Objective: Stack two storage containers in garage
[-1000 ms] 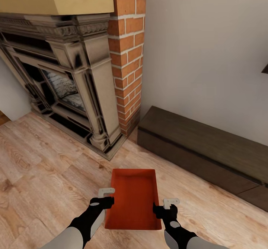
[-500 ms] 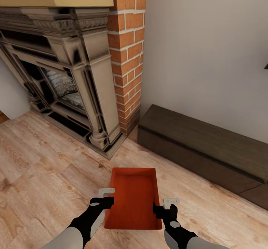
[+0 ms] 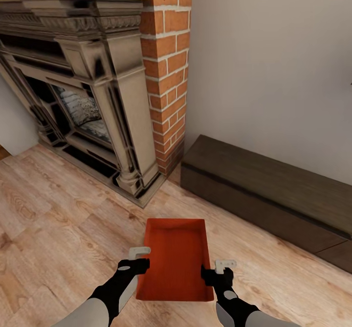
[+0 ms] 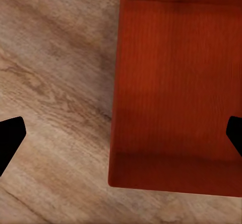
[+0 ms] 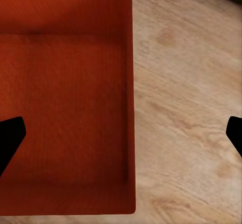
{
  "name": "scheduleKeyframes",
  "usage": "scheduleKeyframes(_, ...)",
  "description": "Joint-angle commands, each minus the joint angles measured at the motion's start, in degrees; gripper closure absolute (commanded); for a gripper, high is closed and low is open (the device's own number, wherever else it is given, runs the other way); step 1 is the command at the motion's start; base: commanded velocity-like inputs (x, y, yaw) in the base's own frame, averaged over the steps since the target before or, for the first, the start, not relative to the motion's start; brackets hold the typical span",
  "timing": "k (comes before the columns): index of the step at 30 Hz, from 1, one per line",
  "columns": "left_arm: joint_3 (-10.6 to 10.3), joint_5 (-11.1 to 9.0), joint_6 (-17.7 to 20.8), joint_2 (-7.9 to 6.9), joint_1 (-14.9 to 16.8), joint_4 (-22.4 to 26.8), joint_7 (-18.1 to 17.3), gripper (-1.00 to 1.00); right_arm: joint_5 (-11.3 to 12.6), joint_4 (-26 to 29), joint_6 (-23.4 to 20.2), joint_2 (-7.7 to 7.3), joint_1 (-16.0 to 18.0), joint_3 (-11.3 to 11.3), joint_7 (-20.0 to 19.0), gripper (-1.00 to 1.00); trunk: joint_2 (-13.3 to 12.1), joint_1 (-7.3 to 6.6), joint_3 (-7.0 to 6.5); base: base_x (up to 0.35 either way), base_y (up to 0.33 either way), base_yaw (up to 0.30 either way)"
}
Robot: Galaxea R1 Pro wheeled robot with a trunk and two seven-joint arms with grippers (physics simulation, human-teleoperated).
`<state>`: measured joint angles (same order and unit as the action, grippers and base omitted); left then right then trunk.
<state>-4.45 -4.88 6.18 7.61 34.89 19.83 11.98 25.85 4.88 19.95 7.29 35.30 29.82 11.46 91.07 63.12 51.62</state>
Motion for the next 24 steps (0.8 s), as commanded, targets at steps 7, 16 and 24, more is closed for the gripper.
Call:
scheduleKeyframes(7,-0.47,-0.48,0.32,-0.05,0.00,0.12,0.41,-1.00,0.35,-0.04,0.23,0.01,0.03,0.58,0.23,-1.00,2.84,1.54,1.30,0.000,0.000,0.000)
scheduleKeyframes(16,-0.47,-0.48,0.32,-0.05,0.01,0.12,0.41,-1.00,0.34,-0.04,0.25,0.01,0.03,0.59,0.23,-1.00,6.45,3.52,2.92,0.000,0.000,0.000)
scheduleKeyframes(24,-0.47,-0.48,0.32,-0.05,0.00,0.12,0.41,-1.00,0.42,-0.04,0.26,0.09,0.03,0.59,0.23,-1.00,9.66,5.27,4.35,0.000,0.000,0.000)
